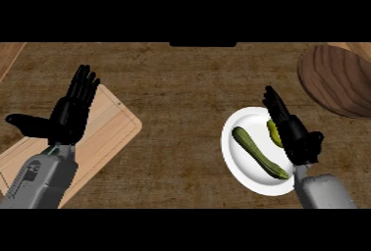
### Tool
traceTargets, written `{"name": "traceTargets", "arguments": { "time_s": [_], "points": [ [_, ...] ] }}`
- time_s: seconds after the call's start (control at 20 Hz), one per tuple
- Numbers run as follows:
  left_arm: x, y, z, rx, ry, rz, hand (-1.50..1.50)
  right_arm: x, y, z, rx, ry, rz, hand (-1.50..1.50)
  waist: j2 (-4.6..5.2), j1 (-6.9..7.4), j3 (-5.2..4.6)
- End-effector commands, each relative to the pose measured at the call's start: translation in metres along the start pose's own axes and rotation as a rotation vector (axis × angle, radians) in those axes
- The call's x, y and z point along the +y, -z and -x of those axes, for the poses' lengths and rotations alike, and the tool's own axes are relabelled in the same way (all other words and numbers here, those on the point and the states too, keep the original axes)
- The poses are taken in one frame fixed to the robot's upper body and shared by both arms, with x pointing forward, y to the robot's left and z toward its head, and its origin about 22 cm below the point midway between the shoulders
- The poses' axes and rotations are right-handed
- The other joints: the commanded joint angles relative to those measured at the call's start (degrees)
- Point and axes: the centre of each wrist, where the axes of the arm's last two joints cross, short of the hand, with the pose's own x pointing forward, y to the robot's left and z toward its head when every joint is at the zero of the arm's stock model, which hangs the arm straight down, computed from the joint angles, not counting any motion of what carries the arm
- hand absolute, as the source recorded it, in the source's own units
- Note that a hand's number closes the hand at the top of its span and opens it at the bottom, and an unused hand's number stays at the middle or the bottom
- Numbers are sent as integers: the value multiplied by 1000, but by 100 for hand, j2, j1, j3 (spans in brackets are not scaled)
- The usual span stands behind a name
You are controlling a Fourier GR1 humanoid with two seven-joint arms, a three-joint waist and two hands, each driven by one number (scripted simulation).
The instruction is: Pick the pear from the plate and place it in the bowl
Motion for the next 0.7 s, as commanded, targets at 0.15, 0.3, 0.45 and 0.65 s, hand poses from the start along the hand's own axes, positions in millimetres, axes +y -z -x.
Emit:
{"name": "traceTargets", "arguments": {
  "time_s": [0.15, 0.3, 0.45, 0.65],
  "points": [
    [-28, -12, -1, 36, 100, 204, 0, -96, 7, -1, 112, 274, 46, 150, -4, 159, 223],
    [-43, -18, 10, 86, 133, 318, 0, -128, 0, -11, 251, -341, -56, 150, 98, 277, 159],
    [-63, -24, 0, 111, 134, 367, 0, -136, -2, 43, 349, 303, 31, -150, 38, 320, 223],
    [-60, -20, 0, 130, 152, 347, 0, -153, 15, 53, 303, 210, -86, -150, 27, 272, 208]
  ]
}}
